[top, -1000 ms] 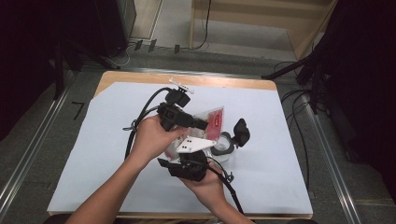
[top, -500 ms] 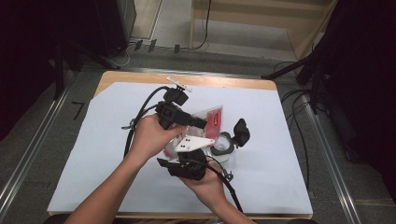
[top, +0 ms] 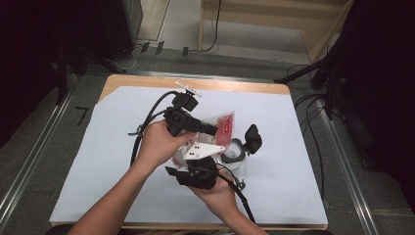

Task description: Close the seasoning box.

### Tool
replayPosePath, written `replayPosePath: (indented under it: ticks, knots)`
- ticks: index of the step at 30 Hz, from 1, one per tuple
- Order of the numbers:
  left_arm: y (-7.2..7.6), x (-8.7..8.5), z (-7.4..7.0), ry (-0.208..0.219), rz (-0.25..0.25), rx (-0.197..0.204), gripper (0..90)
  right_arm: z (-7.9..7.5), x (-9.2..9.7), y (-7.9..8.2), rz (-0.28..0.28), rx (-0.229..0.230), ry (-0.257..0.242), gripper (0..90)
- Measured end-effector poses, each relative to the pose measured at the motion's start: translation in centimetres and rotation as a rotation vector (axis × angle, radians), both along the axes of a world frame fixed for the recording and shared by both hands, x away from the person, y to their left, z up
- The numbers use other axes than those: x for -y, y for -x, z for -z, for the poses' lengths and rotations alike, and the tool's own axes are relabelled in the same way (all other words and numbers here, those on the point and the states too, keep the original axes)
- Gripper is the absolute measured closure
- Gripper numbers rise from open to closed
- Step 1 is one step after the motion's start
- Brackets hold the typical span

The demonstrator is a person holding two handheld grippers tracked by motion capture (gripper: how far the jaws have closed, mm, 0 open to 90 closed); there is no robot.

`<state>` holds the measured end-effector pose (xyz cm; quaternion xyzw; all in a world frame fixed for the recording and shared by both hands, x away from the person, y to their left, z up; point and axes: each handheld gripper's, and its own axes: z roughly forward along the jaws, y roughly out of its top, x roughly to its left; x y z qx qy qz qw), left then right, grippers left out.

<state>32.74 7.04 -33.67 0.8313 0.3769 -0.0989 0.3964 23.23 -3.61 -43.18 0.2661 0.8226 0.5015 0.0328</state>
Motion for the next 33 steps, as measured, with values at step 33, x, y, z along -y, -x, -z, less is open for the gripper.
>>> replayPosePath:
  ticks: [33]
  knots:
    - [0.16, 0.2, -0.17, 0.016, -0.002, 0.021, 71.3, -0.01, 0.37, -0.08, 0.011, -0.013, -0.051, 63.7]
